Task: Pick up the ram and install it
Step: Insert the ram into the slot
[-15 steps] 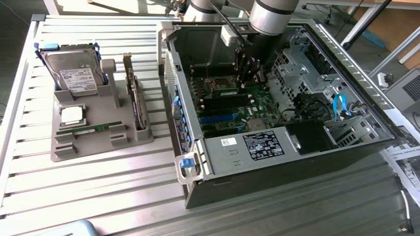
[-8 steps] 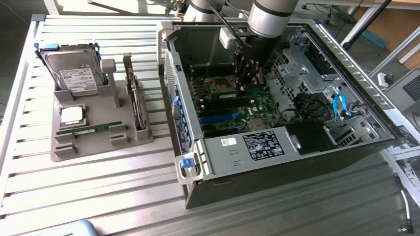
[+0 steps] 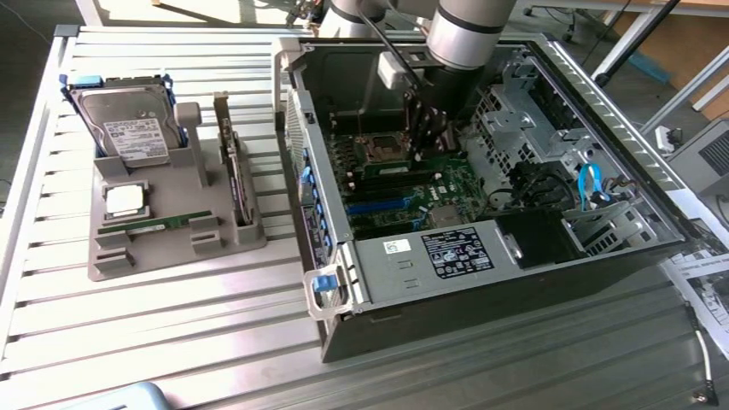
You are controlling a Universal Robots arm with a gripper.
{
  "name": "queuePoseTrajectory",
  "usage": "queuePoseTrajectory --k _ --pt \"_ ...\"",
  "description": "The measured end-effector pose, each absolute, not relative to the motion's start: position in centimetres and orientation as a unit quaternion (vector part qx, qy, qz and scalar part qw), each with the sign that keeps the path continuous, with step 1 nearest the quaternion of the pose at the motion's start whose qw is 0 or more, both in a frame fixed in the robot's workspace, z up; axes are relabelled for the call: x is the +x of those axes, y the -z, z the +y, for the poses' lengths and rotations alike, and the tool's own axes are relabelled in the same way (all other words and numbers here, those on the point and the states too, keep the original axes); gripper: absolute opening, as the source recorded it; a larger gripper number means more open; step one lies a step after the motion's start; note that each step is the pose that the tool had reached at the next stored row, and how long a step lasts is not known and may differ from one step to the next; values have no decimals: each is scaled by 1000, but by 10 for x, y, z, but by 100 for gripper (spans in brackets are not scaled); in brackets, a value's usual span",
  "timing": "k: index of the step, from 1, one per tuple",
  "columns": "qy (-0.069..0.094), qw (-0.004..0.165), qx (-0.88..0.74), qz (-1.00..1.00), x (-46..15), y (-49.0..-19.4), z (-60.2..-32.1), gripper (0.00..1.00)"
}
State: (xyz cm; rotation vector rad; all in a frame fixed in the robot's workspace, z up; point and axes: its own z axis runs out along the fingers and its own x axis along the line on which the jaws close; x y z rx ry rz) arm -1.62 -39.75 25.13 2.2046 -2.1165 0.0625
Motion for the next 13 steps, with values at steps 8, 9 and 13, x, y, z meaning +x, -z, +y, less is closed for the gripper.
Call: queuePoseTrajectory --k 8,9,13 --pt "-20 42 721 -692 -20 -245 -398 14" --pt "-20 42 721 -692 -20 -244 -398 14" --pt "-20 42 721 -692 -21 -241 -398 14"
